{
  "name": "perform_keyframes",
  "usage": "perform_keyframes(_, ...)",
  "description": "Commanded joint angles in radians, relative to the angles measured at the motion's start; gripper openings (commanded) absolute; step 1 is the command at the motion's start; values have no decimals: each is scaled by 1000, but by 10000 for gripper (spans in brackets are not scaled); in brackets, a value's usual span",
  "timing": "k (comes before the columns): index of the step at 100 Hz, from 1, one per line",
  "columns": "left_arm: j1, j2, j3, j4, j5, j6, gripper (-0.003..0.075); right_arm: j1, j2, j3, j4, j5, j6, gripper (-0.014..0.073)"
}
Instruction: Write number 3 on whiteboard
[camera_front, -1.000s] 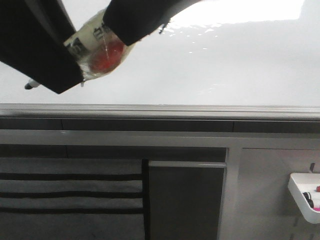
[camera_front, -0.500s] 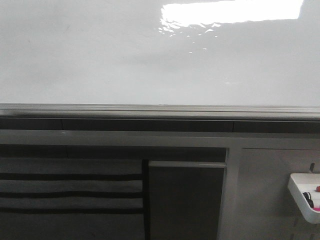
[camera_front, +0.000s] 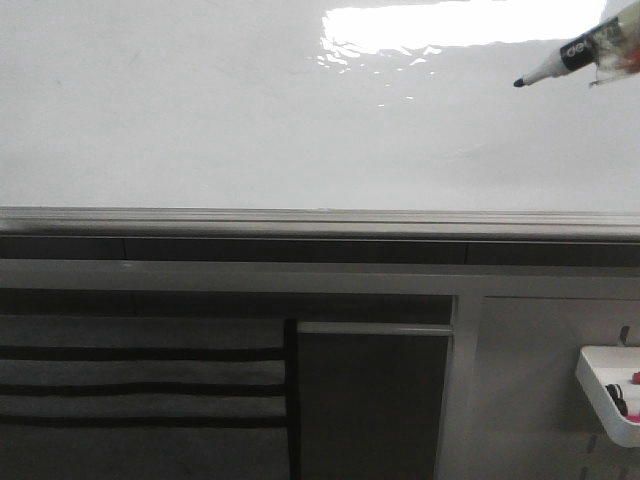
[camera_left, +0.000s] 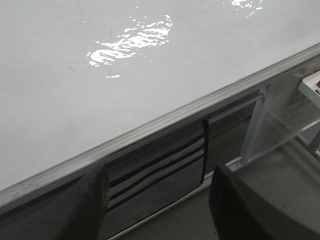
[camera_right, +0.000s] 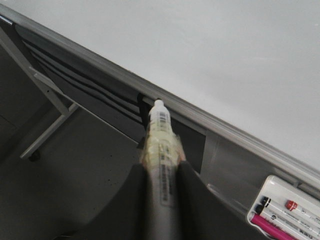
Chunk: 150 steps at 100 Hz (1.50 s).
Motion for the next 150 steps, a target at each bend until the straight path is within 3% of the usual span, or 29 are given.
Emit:
perform_keyframes(1, 4, 2, -24, -28, -85, -14, 412, -7, -11, -25, 25, -24, 5, -5)
perform_keyframes(20, 4, 2, -24, -28, -85, -14, 412, -7, 24, -48, 102, -76, 21, -5)
perform_keyframes(39, 4, 2, -24, -31, -85, -14, 412, 5, 198, -244, -12, 44, 209, -5)
perform_keyframes(50, 4, 2, -24, -31, -85, -14, 412, 87, 261, -322, -43, 32, 224, -5)
perform_keyframes(61, 4, 2, -24, -31, -85, -14, 412, 198, 305, -355, -160, -33, 267, -5)
perform_keyframes(73, 4, 2, -24, -31, -87, -14, 412, 238, 369, -378, -199, -97, 264, -5)
perform_keyframes(116, 4, 2, -24, -31, -87, -14, 412, 238, 569, -438, -201, -238, 247, -5)
perform_keyframes(125, 4, 2, -24, -31, -87, -14, 412, 223, 578, -439, -251, -247, 247, -5)
perform_keyframes(140, 4, 2, -24, -31, -87, -14, 412, 131, 556, -439, -257, -146, 290, -5)
perform_keyframes(150, 4, 2, -24, -31, -87, -14, 412, 133, 554, -421, -243, -38, 288, -5)
